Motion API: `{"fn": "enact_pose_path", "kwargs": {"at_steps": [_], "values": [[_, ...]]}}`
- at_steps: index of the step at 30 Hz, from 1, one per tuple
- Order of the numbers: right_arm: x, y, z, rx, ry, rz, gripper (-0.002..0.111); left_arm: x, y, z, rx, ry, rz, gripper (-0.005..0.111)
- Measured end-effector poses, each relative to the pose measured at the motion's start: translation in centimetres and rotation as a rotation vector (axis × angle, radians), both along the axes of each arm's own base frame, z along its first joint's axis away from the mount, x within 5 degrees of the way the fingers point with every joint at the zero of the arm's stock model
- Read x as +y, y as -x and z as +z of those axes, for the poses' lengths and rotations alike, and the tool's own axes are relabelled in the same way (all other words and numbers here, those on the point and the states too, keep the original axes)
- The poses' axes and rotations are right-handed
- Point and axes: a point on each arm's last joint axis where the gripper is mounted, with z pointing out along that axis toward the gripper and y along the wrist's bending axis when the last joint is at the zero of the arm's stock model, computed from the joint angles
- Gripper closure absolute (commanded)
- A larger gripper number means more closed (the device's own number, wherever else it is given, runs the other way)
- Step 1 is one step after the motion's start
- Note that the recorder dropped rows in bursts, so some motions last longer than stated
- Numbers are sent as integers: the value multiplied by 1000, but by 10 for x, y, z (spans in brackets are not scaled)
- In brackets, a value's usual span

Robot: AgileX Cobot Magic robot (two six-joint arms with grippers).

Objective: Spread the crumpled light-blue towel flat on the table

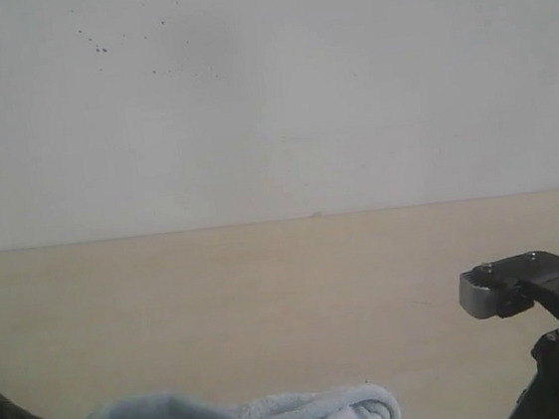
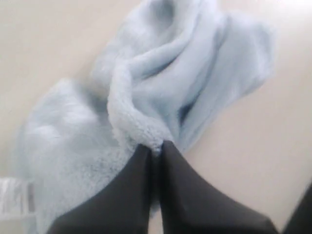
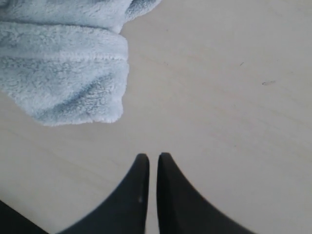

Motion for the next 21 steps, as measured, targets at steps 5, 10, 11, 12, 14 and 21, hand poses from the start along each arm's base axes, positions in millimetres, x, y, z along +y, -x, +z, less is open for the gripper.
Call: {"fn": "enact_pose_path", "kwargs": {"at_steps": [5,10,11,12,14,21], "values": [[3,3,1,41,-38,-18,102,-13,51,39,15,239,-290,103],[4,4,1,56,-52,-24,102,-12,79,27,102,203,-403,103],[4,4,1,56,-54,-26,102,-11,82,17,128,163,-403,102],[4,4,1,56,-54,-26,102,-10,82,11,136,140,-389,101],[4,4,1,57,-56,-27,102,-9,79,2,116,95,-344,96],[4,4,1,58,-56,-28,102,-6,60,-1,-40,63,-190,82]]}}
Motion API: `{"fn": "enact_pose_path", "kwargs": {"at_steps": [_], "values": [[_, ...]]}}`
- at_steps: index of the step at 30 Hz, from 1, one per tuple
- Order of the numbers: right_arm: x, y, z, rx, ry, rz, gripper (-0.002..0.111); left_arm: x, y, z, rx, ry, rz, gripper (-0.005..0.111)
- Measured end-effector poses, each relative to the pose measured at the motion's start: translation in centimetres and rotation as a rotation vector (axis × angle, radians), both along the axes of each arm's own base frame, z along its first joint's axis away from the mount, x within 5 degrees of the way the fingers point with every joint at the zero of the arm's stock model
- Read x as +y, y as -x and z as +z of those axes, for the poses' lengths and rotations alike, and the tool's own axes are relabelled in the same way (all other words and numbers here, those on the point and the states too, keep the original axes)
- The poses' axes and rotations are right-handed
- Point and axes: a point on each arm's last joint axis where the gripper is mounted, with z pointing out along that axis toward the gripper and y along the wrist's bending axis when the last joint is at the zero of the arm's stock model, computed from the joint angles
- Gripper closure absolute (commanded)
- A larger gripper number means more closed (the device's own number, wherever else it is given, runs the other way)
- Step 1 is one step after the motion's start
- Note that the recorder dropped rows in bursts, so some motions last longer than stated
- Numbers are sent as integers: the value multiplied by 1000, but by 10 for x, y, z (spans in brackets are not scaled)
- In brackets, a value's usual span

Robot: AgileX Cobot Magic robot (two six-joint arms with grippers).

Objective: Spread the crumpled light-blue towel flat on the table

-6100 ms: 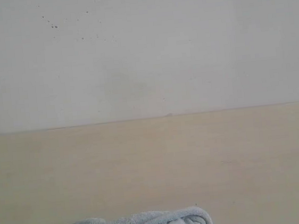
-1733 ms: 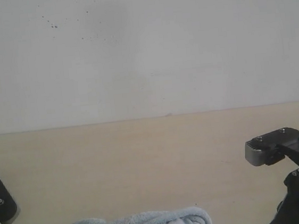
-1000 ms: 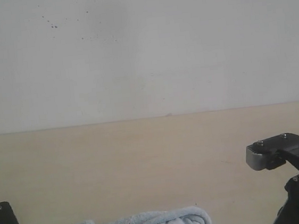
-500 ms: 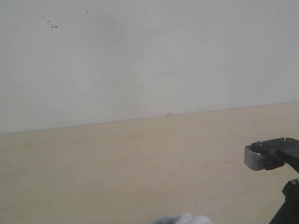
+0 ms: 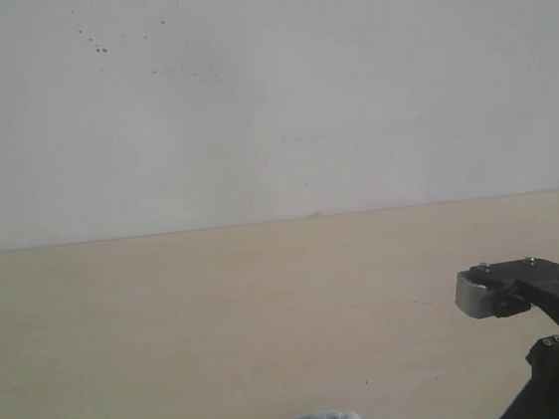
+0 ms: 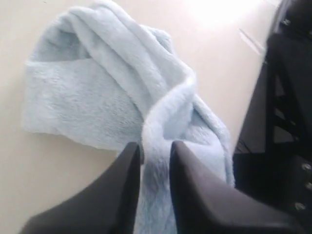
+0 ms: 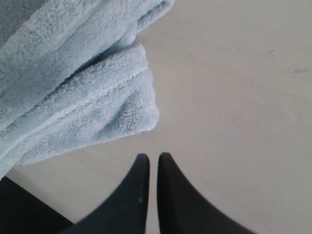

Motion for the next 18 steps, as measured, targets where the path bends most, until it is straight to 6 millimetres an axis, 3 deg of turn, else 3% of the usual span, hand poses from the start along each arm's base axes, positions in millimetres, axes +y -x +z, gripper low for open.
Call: {"fn": "enact_pose_path", "kwargs": {"at_steps": [3,6,9,12,18], "values": [[0,0,0,0,0,0,102,1,-7,2,-56,8,56,87],[0,0,0,-2,0,1,102,2,-11,4,-108,8,79,102],[0,-1,0,-13,0,5,102,2,-12,4,-148,0,58,102],[0,-1,0,-18,-1,4,102,2,-12,4,-188,-22,23,87],[0,-1,0,-21,0,11,102,12,-16,-10,-306,-255,-112,37]]}}
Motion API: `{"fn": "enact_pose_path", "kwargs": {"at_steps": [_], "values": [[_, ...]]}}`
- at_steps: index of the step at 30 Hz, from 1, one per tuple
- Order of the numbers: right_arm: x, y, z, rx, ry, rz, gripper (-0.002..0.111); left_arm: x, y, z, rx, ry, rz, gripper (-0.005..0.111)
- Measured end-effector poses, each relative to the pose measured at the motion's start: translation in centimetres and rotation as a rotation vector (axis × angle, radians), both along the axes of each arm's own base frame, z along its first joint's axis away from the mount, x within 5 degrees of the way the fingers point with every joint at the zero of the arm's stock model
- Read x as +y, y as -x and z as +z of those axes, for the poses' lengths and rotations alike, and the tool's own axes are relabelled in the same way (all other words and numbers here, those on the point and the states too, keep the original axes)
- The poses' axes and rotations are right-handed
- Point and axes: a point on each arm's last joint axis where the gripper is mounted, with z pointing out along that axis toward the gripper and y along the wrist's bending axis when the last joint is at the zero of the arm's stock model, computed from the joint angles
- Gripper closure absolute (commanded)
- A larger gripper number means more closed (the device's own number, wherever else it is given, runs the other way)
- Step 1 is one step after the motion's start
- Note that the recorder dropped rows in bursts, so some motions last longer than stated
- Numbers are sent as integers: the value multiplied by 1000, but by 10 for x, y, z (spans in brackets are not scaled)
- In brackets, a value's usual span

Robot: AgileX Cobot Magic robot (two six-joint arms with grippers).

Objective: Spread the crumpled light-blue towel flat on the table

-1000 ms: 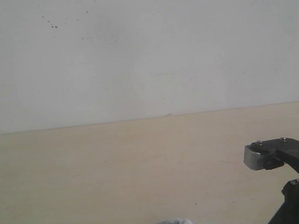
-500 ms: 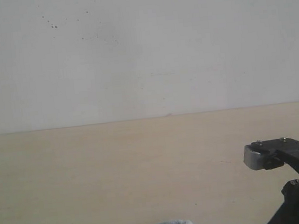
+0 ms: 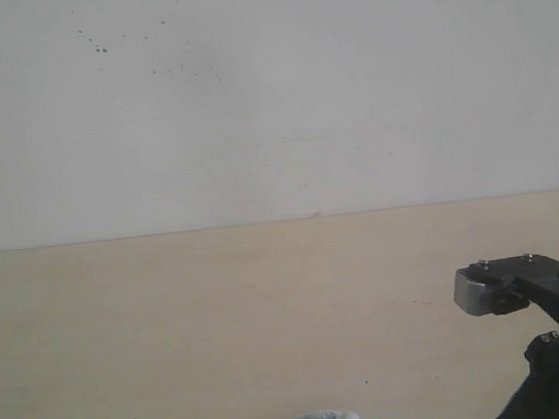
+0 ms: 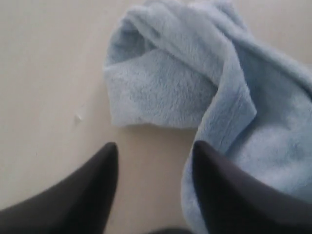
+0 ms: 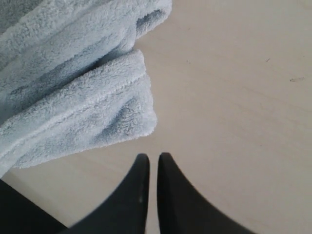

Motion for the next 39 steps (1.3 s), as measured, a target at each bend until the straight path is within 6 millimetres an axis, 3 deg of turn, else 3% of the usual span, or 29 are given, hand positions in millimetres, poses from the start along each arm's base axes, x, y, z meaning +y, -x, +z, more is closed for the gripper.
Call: {"fn": "enact_pose_path", "kwargs": {"at_steps": [11,19,23,27,29,31,35,37,39], "values": [[0,0,0,-2,0,-1,102,6,-7,-48,42,-171,-11,36],[0,0,0,2,0,1,102,7,-4,-53,70,-193,-33,36],[0,0,0,3,1,4,102,9,-9,-43,-67,-174,-12,36],[0,0,0,3,1,4,102,16,-18,-10,-401,-70,144,36],[0,0,0,3,1,4,102,21,-14,3,-481,0,207,37],[0,0,0,3,1,4,102,23,-4,11,-489,55,224,46],[0,0,0,3,1,4,102,22,10,6,-331,117,227,86],[0,-1,0,-7,-1,0,102,22,13,6,-264,138,253,97],[0,-2,0,-18,-2,-5,102,21,12,12,-209,164,293,98]]}}
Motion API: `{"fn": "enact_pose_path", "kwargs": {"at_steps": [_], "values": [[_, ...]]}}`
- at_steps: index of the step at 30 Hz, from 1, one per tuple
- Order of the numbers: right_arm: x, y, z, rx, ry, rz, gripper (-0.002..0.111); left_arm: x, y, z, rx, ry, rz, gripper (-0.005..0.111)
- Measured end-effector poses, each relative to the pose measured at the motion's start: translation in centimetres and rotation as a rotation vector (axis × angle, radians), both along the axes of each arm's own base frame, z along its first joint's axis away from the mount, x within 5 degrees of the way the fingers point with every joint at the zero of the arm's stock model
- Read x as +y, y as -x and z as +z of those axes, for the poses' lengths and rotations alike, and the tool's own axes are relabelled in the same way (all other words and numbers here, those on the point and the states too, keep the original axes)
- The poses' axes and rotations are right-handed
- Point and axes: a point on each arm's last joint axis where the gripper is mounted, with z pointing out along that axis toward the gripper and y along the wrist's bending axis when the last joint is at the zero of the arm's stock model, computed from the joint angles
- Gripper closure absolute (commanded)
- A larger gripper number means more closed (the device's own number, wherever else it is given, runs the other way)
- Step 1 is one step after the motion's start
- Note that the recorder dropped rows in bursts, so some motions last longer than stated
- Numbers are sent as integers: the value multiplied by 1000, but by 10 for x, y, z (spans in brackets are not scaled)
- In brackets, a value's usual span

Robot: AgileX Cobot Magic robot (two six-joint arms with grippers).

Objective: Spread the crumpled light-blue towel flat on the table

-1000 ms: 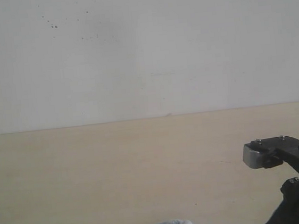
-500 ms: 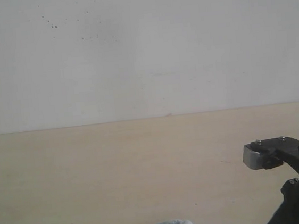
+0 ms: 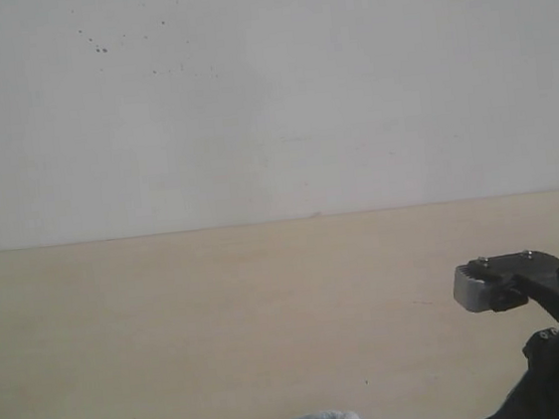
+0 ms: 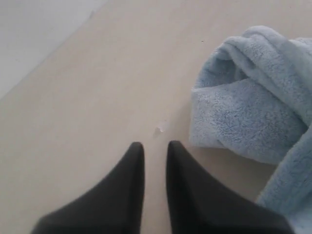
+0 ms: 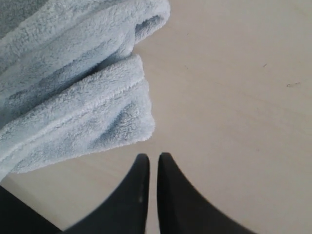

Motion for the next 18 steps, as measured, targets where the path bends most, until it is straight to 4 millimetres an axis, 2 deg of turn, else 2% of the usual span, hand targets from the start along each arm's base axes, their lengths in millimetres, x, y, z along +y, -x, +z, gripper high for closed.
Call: {"fn": "enact_pose_path", "kwargs": {"at_steps": [3,6,10,12,15,18], "values": [[0,-1,0,-7,-1,-3,102,-4,-8,12,127,62,69,97],[0,-1,0,-9,-1,-4,102,-12,-21,15,349,11,113,97],[0,-1,0,-9,-1,-4,102,-23,-37,6,670,-138,113,97],[0,0,0,-3,0,-1,102,-27,-44,-4,813,-222,105,97],[0,0,0,3,0,3,102,-25,-54,-21,896,-373,109,87],[0,0,0,4,0,3,102,-18,-56,-34,908,-487,115,69]]}}
